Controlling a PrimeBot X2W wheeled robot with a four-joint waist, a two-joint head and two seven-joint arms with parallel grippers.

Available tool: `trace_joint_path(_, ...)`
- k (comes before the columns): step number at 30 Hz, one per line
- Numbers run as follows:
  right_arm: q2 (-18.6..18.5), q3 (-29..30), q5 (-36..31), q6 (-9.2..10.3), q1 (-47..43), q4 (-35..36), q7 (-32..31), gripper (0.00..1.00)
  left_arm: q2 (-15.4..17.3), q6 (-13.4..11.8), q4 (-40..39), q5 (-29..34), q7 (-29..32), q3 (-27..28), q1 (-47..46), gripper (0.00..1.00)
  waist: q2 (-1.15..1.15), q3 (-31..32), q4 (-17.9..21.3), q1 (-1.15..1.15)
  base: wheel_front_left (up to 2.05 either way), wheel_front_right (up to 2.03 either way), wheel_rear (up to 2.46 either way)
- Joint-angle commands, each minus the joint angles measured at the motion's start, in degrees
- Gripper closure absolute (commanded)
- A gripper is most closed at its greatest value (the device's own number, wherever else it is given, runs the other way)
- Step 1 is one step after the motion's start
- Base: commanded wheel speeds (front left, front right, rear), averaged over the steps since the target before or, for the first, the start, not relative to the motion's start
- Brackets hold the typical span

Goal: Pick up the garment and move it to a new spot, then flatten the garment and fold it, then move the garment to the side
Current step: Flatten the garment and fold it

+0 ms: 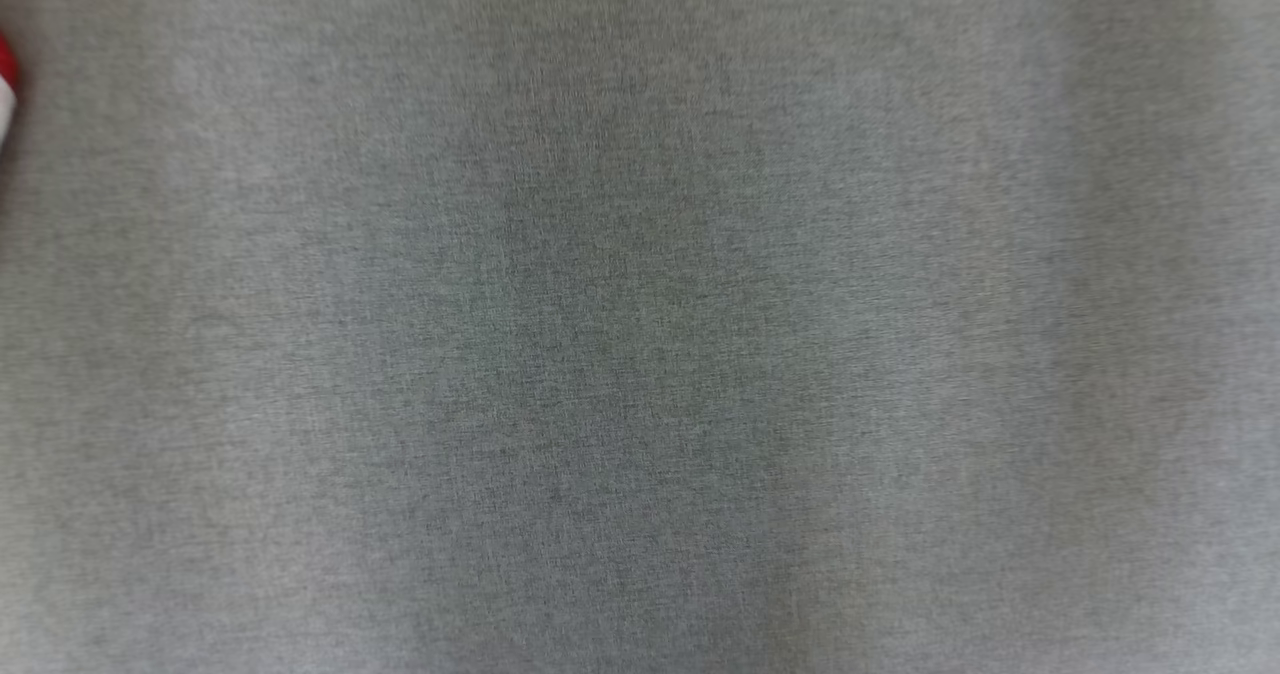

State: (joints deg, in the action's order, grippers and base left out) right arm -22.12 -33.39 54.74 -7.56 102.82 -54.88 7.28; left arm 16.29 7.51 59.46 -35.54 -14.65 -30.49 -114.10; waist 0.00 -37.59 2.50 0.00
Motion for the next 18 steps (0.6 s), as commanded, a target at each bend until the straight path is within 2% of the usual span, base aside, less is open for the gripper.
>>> trace_joint_path(1,-0.62,-0.94,1.12,0.15,-2.92,1.27,0.37,1.0,1.05,-0.12,-2.44,-0.57,-0.46,-0.22,3.23,1.0,0.0,2.16,0.0,0.0,0.0,0.0,0.0)
trace_joint_path(7,-1.11,-3.71,6.01,0.15,-15.69,6.31,2.69,1.0,5.59,-0.45,-15.07,-2.33,-0.51,3.28,22.48,1.0,0.0,6.53,0.51,0.0,0.0,0.0,0.0)
trace_joint_path(12,-2.12,-4.79,10.06,0.15,-27.02,11.11,5.01,1.0,6.58,-4.2,-28.59,-3.62,-0.49,9.35,41.74,1.0,0.0,10.61,0.75,0.0,0.0,0.0,0.0)
trace_joint_path(18,-3.59,-5.92,12.99,0.15,-41.87,18.13,7.07,1.0,4.67,-8.87,-45.74,-3.35,-0.5,16.86,67.11,1.0,0.0,14.76,0.51,0.0,0.0,0.0,0.0)
